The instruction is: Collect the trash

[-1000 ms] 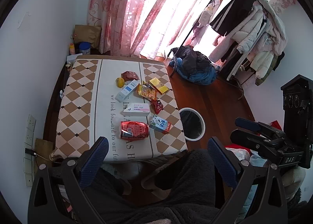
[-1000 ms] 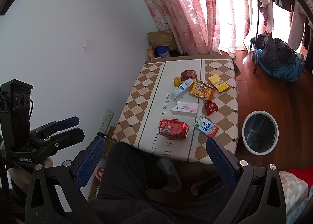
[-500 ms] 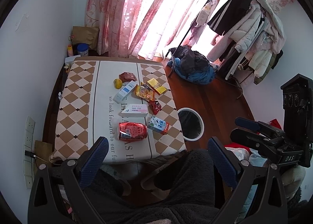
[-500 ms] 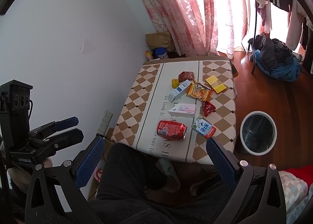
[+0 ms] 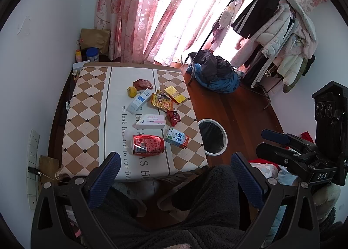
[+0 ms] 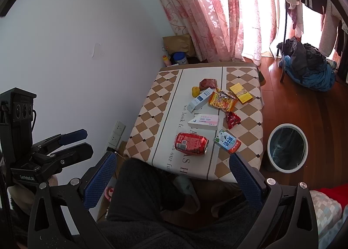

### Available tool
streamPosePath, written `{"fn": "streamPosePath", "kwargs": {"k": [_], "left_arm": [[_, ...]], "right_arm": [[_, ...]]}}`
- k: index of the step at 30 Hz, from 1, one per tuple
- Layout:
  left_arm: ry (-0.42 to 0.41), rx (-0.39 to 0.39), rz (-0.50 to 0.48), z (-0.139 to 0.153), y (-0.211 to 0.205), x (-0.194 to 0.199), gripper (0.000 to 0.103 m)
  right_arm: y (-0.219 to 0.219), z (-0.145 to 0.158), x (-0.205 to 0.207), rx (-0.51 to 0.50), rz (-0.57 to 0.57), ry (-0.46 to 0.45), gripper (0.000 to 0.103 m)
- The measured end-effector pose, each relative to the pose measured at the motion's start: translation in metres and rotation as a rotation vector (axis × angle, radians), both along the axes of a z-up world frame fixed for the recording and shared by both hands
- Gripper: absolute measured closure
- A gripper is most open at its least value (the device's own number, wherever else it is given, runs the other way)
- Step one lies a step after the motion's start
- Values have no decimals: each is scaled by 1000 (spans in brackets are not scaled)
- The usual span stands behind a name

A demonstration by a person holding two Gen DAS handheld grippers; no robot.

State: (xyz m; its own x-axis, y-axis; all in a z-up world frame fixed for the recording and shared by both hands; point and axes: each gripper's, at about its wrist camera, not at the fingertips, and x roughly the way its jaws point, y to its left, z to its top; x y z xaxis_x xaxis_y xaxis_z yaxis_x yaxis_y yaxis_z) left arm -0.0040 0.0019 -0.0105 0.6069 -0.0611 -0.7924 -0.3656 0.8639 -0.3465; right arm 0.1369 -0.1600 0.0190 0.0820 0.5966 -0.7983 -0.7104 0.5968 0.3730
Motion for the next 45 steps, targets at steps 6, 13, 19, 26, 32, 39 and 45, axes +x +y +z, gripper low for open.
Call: {"fn": "streamPosePath", "kwargs": {"k": [6,13,19,26,32,39,45], "left_arm": [[0,-1,2,0,1,0,0],[2,-1,6,-2,4,-3,0],[20,24,30,-8,9,-3,0],[222,223,246,-91,48,30,0],[411,84,352,-202,78,52,0],[519,-141,418,-272,75,55,0],[518,-256,415,-294,67,63,1]], "right_arm": [[3,0,-2,-1,5,-3,0],[4,-1,-3,2,8,-1,0],[11,-7,-1,0,-18,6,0],[38,-84,40,-208,-92,-72,0],[81,-224,99,-466,-56,-10,1],[110,-325,135,-592,7,115,10],[133,-351,133,-615,74,85,28]]}}
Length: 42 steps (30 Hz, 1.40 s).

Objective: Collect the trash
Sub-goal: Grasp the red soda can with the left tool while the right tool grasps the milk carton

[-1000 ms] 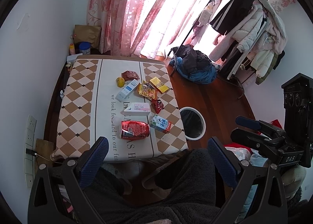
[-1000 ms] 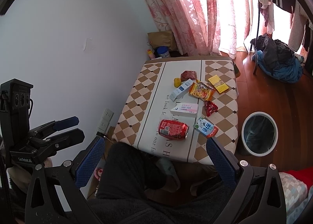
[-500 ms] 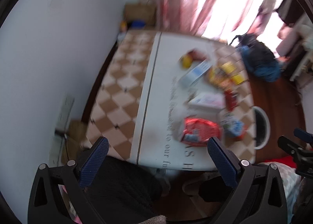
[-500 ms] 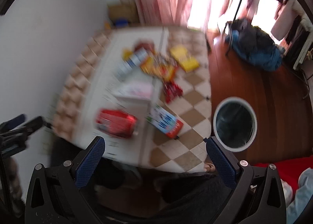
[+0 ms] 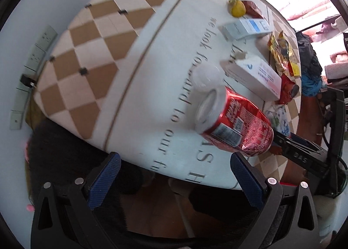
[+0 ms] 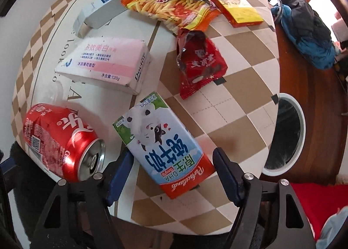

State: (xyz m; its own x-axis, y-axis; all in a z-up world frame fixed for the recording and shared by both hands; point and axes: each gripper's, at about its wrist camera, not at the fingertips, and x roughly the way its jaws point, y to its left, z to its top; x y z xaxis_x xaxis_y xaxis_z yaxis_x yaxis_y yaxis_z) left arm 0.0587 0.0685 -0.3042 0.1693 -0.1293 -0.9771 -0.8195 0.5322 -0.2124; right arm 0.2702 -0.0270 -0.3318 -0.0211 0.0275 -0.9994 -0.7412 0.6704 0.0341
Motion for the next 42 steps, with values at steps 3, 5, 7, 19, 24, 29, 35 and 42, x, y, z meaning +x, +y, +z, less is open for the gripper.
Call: {"fn": "streamPosePath", "kwargs": {"k": [3,5,7,19,24,29,35,42], "left_arm": [[-25,-36,-2,-6,-5,10,1],[-59,-70,8,-9,-7,17,1],[-103,-128,32,-15,-9,26,1],[-250,-128,214,-25,8,59,36],[-241,-7,141,-13,20,72,51],[-159,130,-32,6,28,75,53],[-76,304,-273,24,33,77,53],[-47,359,-340,13,32,98,51]], "right_arm": [[-10,-2,4,-19,-52,-8,31],[-25,-4,12,-37,-148,14,32],[-35,-6,15,-32,-196,30,31],[-50,-36,16,-43,-206,13,31],[-45,-15,8,-54,-188,-15,31],[-37,-8,7,-37,-181,-16,31],[-37,-11,10,-17,-185,-7,32],[-37,-15,9,-34,-194,9,39]]}}
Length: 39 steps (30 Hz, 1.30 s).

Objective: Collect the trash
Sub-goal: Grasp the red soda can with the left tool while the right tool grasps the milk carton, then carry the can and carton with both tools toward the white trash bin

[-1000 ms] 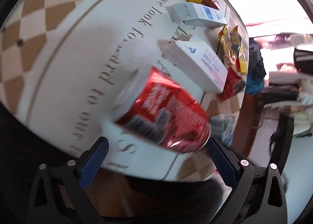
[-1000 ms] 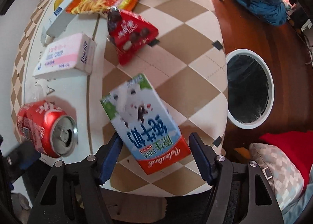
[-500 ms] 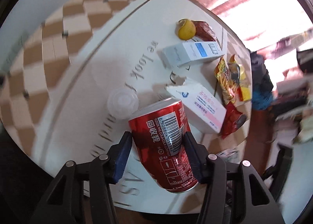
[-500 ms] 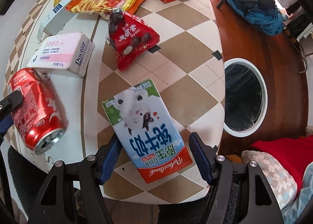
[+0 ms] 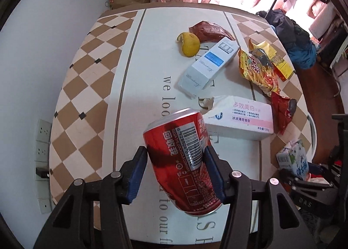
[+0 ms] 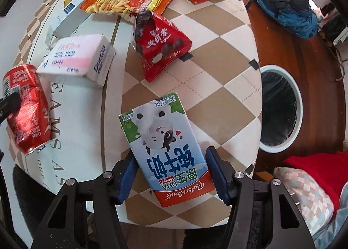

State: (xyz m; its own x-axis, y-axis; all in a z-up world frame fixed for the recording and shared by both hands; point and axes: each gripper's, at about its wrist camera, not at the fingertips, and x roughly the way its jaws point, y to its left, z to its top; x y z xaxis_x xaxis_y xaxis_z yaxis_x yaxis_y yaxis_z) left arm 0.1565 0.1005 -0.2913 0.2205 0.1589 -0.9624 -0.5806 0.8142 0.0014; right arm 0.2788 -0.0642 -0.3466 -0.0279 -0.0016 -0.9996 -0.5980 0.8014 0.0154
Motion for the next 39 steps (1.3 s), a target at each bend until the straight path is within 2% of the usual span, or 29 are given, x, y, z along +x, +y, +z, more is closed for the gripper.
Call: {"fn": "streamPosePath", "kwargs": {"k": [5,9,14,17,21,31,35,39], "left_arm": [[-12,1,6,0,-1,1,53],[-45,64,-6,15,-11,-9,54],[-124,220,-16,55,-25,-25,54],[-167,309,-20,78,-32,-34,54],[-207,375,-20,103,-35,-45,55],[-310,435,-20,156,-52,-63,55],[-360,435,-48,179,-70,-56,55],[-409,410,-111,196,-99,-29,55]], "right_arm": [[-1,-2,-1,-1,-9,-2,41],[-2,4,-7,-3,12,-61,42],[-4,25,-23,70,19,-135,43],[-8,41,-30,119,-7,-148,44],[-12,76,-40,201,-34,-210,44],[-31,164,-46,382,-93,-300,45],[-56,198,-38,457,-140,-319,45],[-100,225,-16,502,-217,-352,45]]}}
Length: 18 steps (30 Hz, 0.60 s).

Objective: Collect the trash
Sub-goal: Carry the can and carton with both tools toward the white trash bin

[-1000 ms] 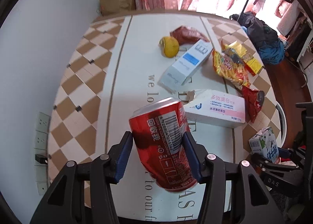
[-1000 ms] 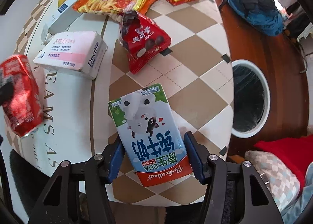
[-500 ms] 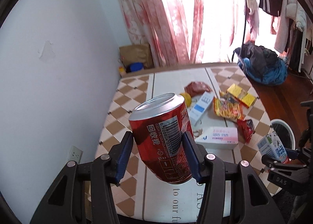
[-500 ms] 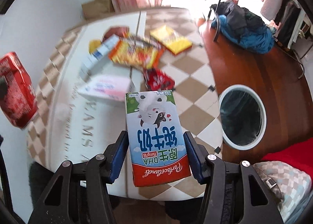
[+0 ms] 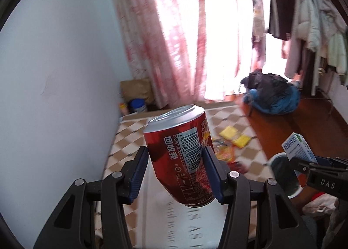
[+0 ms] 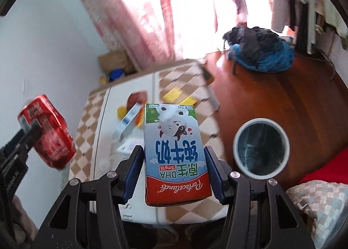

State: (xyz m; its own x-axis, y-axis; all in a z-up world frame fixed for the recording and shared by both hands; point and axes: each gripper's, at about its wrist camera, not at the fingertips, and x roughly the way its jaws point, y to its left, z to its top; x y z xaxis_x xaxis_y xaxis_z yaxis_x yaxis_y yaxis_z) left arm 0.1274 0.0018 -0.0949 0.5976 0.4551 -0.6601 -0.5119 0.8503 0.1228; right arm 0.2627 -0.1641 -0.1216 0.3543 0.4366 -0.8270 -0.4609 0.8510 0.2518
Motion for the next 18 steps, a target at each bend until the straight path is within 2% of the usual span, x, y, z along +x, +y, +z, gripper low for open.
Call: {"fn": "streamPosePath", "kwargs": {"k": [4,8,13,18], "left_arm": [[-11,-33,-96,4,-34,45,55],[16,-77,-198,-10,-76,107,55],[94,-150,-300,-52,-129,188,55],[196,-256,-412,-116,-177,262,55]], "right_arm": [[-58,8,31,18,-87,-2,45],[-112,-8,68,2,-174,13,45],[-176,-63,123,-40,-275,92,45],[-227,-133,171,-80,-344,209,45]]}}
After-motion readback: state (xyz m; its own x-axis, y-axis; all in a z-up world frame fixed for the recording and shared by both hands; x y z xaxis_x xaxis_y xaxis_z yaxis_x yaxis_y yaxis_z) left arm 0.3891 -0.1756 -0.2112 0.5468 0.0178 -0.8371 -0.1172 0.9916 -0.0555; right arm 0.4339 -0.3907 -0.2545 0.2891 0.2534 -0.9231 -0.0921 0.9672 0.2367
